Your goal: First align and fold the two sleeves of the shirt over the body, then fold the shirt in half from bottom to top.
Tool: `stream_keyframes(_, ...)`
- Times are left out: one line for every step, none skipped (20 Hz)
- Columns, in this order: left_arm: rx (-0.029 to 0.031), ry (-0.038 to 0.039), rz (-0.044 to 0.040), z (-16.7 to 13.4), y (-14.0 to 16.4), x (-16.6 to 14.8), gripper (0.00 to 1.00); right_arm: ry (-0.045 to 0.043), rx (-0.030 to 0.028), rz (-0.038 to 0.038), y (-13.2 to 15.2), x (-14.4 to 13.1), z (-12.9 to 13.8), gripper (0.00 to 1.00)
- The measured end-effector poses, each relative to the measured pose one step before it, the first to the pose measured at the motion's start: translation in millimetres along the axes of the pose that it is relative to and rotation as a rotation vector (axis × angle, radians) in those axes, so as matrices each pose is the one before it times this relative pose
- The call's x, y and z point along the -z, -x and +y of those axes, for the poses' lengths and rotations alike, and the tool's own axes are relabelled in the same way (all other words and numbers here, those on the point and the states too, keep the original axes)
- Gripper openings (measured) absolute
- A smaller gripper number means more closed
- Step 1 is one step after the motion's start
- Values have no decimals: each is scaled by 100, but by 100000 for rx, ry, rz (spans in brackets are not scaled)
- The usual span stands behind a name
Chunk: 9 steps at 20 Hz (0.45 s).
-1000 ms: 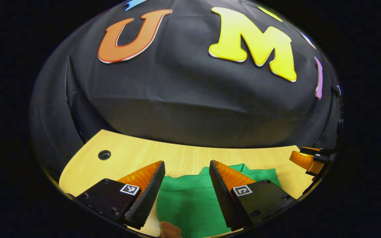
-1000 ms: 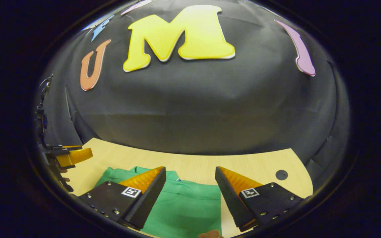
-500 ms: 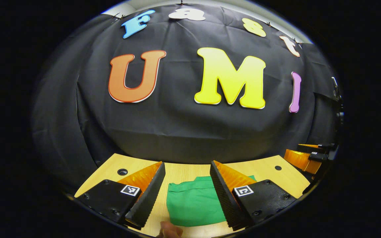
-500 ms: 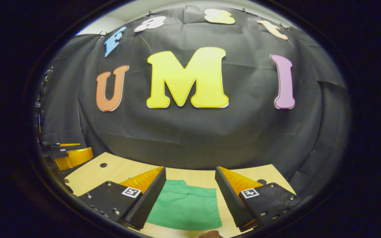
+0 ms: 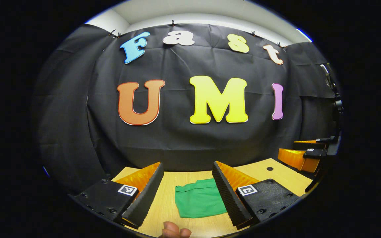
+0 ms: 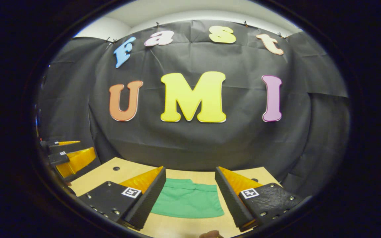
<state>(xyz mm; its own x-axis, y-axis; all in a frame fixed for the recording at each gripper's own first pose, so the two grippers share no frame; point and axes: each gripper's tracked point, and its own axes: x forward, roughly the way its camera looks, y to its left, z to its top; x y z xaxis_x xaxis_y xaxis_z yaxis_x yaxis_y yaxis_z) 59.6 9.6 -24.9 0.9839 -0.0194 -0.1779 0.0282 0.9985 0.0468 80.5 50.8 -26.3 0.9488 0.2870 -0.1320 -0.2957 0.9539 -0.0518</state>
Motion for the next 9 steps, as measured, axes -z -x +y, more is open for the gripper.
stream_keyframes(686,110,-898,-146,1058,34,100,615,-265,-849,1231,-180,546,93)
stream_keyframes(223,-332,-400,-122,1042,87,95,612,-467,-906,1121,-207,550,93)
stream_keyframes(16,-541,-281,89,862,241,95,823,-165,-583,931,126,376,93)
stream_keyframes(127,-238,299,-61,780,284,95,709,19,-185,1061,80,370,93)
stream_keyframes(-164,572,-296,91,915,199,95,587,36,220,851,291,332,93)
stream_keyframes(149,568,-447,35,723,58,95,166,-323,-497,906,264,288,93)
stream_keyframes(-643,567,-759,236,649,-80,95,229,5,37,658,267,207,93)
stream_keyframes(-187,902,-210,261,555,-40,100,-24,231,-168,616,262,-20,93)
stream_keyframes(91,1178,-15,114,327,101,89,-423,308,246,434,297,66,93)
